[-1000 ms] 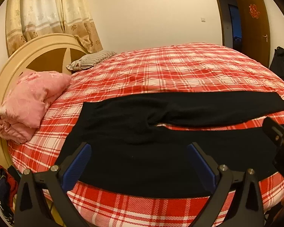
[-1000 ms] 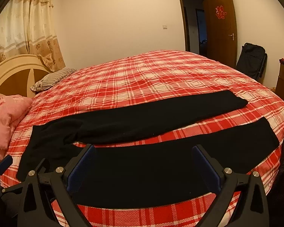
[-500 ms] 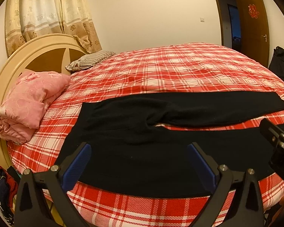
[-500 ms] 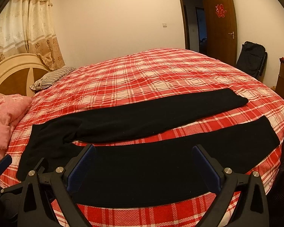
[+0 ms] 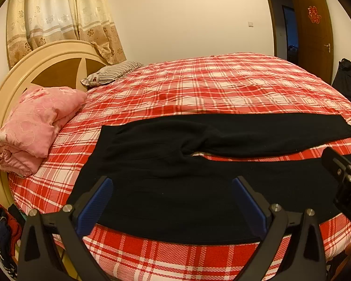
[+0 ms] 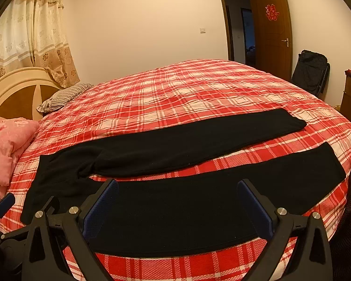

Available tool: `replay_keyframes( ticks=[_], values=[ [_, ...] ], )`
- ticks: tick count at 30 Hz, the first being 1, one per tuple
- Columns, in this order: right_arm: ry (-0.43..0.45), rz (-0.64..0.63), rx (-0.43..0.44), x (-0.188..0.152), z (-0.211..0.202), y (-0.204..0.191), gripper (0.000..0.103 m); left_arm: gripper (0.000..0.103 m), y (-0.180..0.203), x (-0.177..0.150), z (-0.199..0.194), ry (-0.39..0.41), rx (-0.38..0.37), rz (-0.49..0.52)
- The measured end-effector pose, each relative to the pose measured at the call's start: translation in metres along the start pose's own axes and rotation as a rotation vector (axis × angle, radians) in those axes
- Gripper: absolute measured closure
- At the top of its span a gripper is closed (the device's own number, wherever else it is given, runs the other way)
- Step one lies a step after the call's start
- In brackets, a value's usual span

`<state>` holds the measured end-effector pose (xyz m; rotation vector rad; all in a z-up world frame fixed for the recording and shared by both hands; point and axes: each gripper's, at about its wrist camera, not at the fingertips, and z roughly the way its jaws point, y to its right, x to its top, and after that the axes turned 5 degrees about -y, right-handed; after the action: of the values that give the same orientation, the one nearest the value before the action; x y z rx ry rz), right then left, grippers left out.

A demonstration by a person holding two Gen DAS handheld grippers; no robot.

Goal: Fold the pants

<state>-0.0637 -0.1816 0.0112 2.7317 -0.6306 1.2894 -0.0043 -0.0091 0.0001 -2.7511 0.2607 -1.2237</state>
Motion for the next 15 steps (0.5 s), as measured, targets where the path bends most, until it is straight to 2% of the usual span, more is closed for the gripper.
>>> replay_keyframes(
  ticks=[15],
  values=[
    [-0.006, 0.007, 0.002, -0.0014, 0.0012, 0.0021, 0.001, 0.0, -0.0027, -0.0008, 0.0005, -0.005, -0.004, 0.001]
  ],
)
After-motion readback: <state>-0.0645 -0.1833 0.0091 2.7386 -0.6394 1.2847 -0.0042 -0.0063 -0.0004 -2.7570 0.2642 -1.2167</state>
